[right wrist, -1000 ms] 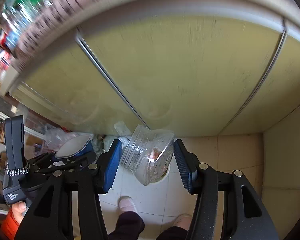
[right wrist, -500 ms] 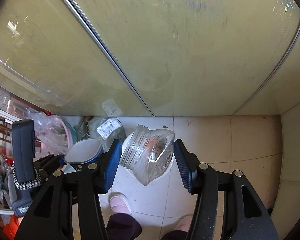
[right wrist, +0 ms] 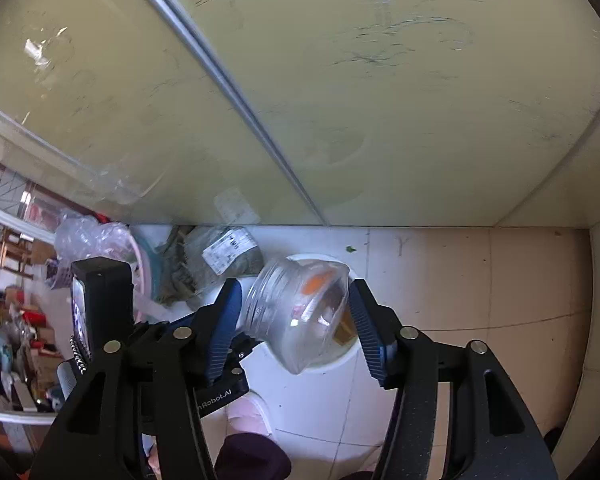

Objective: Collect trash
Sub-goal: 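Open both tools to drop the cup and clear bottle into the bucket, then raise both open tools from the bucket back up to the counter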

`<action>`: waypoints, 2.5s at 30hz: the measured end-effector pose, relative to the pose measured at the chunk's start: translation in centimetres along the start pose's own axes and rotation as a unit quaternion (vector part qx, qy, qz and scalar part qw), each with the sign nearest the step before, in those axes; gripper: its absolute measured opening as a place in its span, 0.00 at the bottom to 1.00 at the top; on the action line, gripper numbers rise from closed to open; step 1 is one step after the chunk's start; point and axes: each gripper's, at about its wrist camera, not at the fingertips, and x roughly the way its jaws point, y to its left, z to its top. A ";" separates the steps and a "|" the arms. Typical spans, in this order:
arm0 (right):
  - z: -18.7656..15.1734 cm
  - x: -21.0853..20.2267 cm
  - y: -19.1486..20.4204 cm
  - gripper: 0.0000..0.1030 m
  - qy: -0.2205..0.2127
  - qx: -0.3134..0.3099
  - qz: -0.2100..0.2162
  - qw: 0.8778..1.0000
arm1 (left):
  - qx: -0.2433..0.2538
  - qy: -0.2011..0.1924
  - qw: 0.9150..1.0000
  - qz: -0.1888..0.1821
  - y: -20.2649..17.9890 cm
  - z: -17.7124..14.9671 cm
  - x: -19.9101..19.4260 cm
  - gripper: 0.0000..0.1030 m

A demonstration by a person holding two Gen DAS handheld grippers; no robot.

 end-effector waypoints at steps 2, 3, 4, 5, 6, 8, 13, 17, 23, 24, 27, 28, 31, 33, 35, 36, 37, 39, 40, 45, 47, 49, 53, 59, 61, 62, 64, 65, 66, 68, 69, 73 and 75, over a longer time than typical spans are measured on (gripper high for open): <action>0.0 -0.1 0.2 0.60 0.001 -0.008 -0.004 1.000 | 0.000 -0.003 1.000 0.002 0.1 0.0 -0.3 0.70; 0.0 -0.2 0.3 0.60 0.001 -0.012 -0.004 1.000 | 0.000 -0.005 1.000 0.006 0.3 0.0 -0.7 0.70; 0.1 -0.3 0.5 0.60 0.002 -0.015 -0.005 1.000 | -0.001 -0.006 1.000 0.008 0.4 0.1 -1.0 0.70; 0.1 -0.3 0.5 0.60 0.002 -0.015 -0.006 1.000 | -0.003 -0.008 1.000 0.010 0.5 0.1 -1.4 0.70; 0.1 -0.5 0.5 0.60 0.002 -0.015 -0.007 1.000 | -0.004 -0.009 1.000 0.010 0.6 0.2 -1.8 0.70; 0.1 -0.7 0.6 0.60 0.004 -0.015 -0.008 1.000 | -0.008 -0.014 1.000 0.009 0.7 0.4 -2.9 0.70; 0.7 -2.1 1.1 0.60 0.009 -0.010 -0.019 1.000 | -0.006 -0.021 1.000 0.014 0.8 1.0 -6.1 0.69; 1.7 -5.1 2.0 0.60 0.005 -0.008 -0.022 1.000 | -0.001 -0.032 0.999 0.016 0.3 1.8 -10.2 0.70; 3.8 -11.9 3.8 0.60 -0.010 -0.003 -0.030 0.999 | 0.004 -0.063 0.998 0.015 -1.1 3.9 -19.6 0.69; 4.3 -13.7 4.3 0.60 -0.015 -0.001 -0.033 0.999 | 0.004 -0.070 0.997 0.014 -1.5 4.3 -21.4 0.69; 5.4 -18.1 5.3 0.60 -0.030 0.004 -0.037 0.999 | 0.006 -0.087 0.996 0.009 -2.2 5.5 -26.2 0.69; 5.8 -19.4 5.7 0.60 -0.035 0.005 -0.037 0.999 | 0.008 -0.095 0.995 0.007 -2.5 5.9 -28.0 0.69; 6.9 -24.3 7.3 0.60 -0.060 0.006 -0.041 0.997 | 0.018 -0.122 0.992 0.001 -3.6 6.9 -33.5 0.70; 7.6 -27.4 8.4 0.60 -0.080 0.002 -0.045 0.996 | 0.029 -0.147 0.989 -0.001 -4.2 7.7 -37.9 0.70; 8.3 -30.7 9.7 0.60 -0.105 -0.001 -0.049 0.993 | 0.037 -0.166 0.985 -0.004 -4.6 8.1 -41.2 0.70; 8.6 -32.7 10.5 0.60 -0.121 -0.003 -0.049 0.991 | 0.045 -0.182 0.982 -0.005 -4.8 8.5 -43.6 0.70; 8.8 -34.4 11.2 0.60 -0.136 -0.004 -0.048 0.990 | 0.050 -0.192 0.980 -0.005 -5.0 8.6 -45.1 0.70; 9.2 -37.4 12.6 0.60 -0.167 -0.007 -0.051 0.985 | 0.063 -0.220 0.973 -0.008 -5.3 9.1 -49.0 0.70; 9.3 -38.7 13.4 0.60 -0.181 -0.008 -0.054 0.982 | 0.068 -0.230 0.971 -0.010 -5.4 9.4 -50.5 0.70; 9.8 -43.9 17.3 0.60 -0.240 -0.008 -0.079 0.968 | 0.094 -0.288 0.953 -0.026 -4.8 10.1 -58.1 0.70; 10.1 -45.5 18.2 0.60 -0.260 -0.007 -0.089 0.961 | 0.105 -0.309 0.945 -0.029 -4.6 10.2 -60.7 0.70; 10.0 -47.1 19.4 0.60 -0.283 -0.006 -0.100 0.954 | 0.115 -0.327 0.937 -0.036 -4.4 10.2 -62.8 0.70; 10.3 -49.3 20.7 0.61 -0.311 -0.004 -0.113 0.944 | 0.139 -0.360 0.922 -0.042 -4.4 10.2 -66.5 0.72; 11.1 -51.7 21.6 0.78 -0.357 -0.006 -0.129 0.925 | 0.158 -0.388 0.906 -0.055 -4.9 10.8 -69.1 0.74; 12.0 -52.0 21.5 0.82 -0.372 -0.005 -0.141 0.917 | 0.162 -0.394 0.903 -0.057 -5.3 11.6 -69.4 0.76; 12.2 -52.2 21.5 0.83 -0.378 -0.004 -0.144 0.915 | 0.164 -0.395 0.902 -0.058 -5.5 12.1 -69.4 0.77; 13.4 -52.5 20.8 0.85 -0.392 -0.005 -0.147 0.908 | 0.167 -0.398 0.900 -0.062 -6.3 13.5 -69.2 0.77; 13.7 -52.6 20.7 0.85 -0.397 -0.007 -0.149 0.906 | 0.168 -0.398 0.900 -0.061 -6.7 14.0 -69.0 0.77; 14.6 -52.6 20.1 0.85 -0.402 -0.009 -0.151 0.903 | 0.168 -0.400 0.899 -0.057 -7.1 14.9 -68.7 0.77; 16.0 -52.5 19.1 0.85 -0.408 -0.011 -0.154 0.900 | 0.166 -0.404 0.898 -0.049 -8.0 17.0 -68.1 0.77; 17.2 -52.4 18.4 0.85 -0.410 -0.012 -0.154 0.899 | 0.164 -0.405 0.898 -0.047 -8.5 18.1 -67.7 0.77; 22.7 -51.5 15.0 0.85 -0.402 -0.019 -0.145 0.904 | 0.147 -0.404 0.902 -0.036 -10.5 23.4 -65.8 0.77; 26.0 -51.0 13.1 0.85 -0.394 -0.025 -0.140 0.908 | 0.134 -0.395 0.909 -0.028 -11.8 27.0 -64.5 0.77</action>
